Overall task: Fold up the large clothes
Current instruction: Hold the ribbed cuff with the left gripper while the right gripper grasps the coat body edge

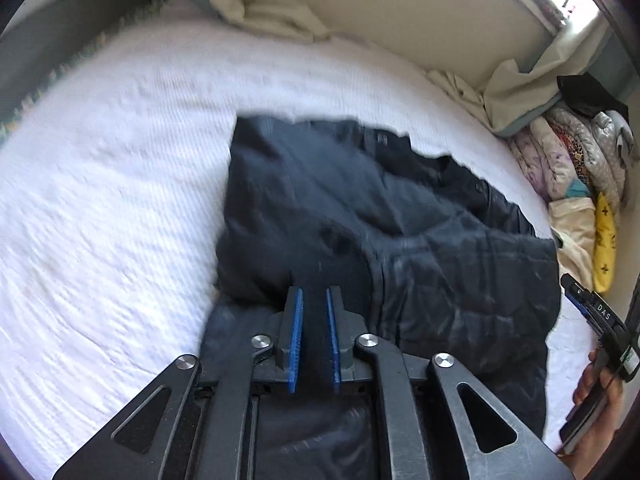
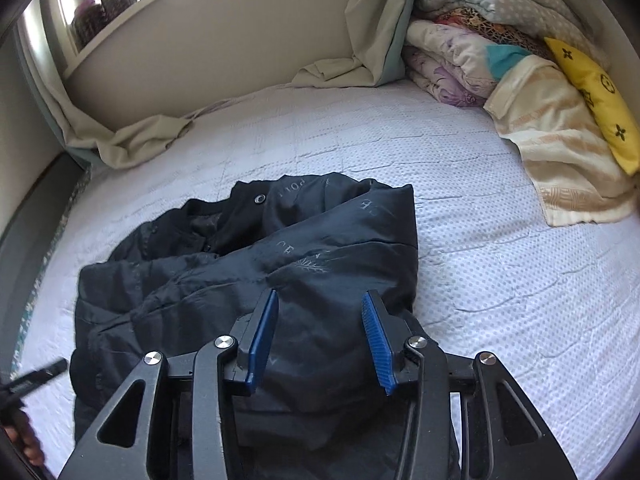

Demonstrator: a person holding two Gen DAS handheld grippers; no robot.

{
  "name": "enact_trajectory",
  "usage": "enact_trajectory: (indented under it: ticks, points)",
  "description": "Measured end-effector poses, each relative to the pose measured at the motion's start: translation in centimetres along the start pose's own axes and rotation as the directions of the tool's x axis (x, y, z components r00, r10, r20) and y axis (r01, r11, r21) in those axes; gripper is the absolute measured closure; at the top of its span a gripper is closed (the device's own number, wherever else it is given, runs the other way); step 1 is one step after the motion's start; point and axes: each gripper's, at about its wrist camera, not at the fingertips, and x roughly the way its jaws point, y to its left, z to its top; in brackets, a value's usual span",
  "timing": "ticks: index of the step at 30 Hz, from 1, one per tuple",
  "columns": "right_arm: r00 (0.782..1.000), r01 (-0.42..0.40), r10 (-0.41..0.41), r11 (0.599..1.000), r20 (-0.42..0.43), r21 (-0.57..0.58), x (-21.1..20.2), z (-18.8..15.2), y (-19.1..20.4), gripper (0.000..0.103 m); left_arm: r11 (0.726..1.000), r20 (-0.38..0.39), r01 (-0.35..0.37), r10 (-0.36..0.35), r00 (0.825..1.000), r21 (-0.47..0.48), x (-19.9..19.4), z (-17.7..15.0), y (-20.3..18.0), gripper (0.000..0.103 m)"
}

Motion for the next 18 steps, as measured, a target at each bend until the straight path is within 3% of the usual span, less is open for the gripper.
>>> enact_trajectory:
  ticks: [2, 6, 11, 18]
  points:
    - [1.000, 0.006, -0.006, 1.000, 0.000, -0.018, 0.6, 0.1, 0.3, 0.061, 0.999, 0.041, 0.027, -0.028, 0.999, 0.042, -0.5, 0.1, -1.0, 0.082]
    - [1.000, 0.019, -0.020, 0.999, -0.022, -0.050, 2.2, -0.2, 0.7, 0.061, 0.985, -0.033, 0.110, -0.106, 0.994, 0.136, 1.8, -1.0, -3.9, 0.078]
    - [0.989, 0.104, -0.109, 0.993, -0.100, -0.061, 5.4, -1.3, -0.3, 0.062, 0.985, -0.102, 0.056, -0.039, 0.994, 0.161, 5.8, -1.7, -4.8, 0.078]
    - [0.981, 0.120, -0.134, 0.988, -0.140, -0.098, 8.1, -2.2, -1.4, 0.065, 0.981, -0.110, 0.020, 0.001, 0.994, 0.194, 8.6, -2.2, -5.2, 0.077]
